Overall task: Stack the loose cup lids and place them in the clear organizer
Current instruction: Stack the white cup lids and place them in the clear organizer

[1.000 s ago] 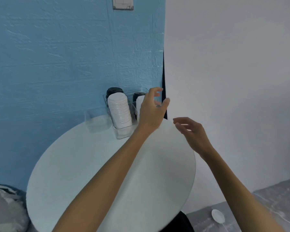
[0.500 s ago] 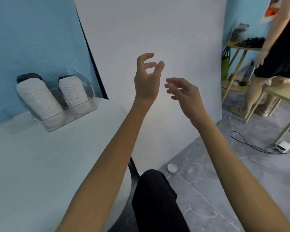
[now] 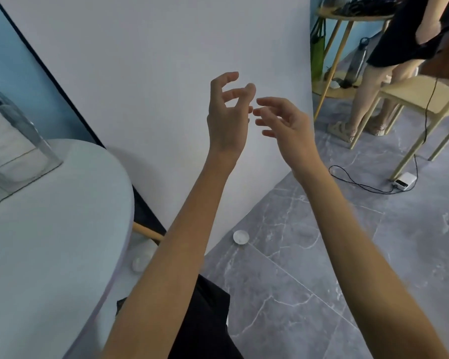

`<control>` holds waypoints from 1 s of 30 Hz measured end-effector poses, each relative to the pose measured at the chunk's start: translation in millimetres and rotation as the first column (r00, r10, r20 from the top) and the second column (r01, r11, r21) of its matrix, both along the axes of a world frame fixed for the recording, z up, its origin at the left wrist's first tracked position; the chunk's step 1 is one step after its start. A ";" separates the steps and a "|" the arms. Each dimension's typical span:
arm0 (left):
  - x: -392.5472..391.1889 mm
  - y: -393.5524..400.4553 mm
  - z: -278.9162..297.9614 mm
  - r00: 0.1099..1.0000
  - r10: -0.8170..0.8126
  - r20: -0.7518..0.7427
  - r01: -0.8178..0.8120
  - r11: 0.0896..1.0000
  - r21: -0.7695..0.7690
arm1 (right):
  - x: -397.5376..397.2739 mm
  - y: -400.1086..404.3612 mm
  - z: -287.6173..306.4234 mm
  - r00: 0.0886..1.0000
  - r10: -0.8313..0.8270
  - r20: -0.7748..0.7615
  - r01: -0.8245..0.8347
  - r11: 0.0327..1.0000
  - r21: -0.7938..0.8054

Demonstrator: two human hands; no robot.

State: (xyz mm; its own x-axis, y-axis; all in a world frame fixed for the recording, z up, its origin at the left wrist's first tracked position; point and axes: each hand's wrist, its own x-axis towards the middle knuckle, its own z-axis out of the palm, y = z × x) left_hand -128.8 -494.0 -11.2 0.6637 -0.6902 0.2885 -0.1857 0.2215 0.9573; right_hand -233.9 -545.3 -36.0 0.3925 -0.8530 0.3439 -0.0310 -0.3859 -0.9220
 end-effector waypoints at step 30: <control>110.0 -111.8 -305.5 0.976 -0.217 -0.017 0.196 0.841 0.504 | 74.7 -125.3 -318.6 0.997 0.002 -0.082 0.027 0.935 0.354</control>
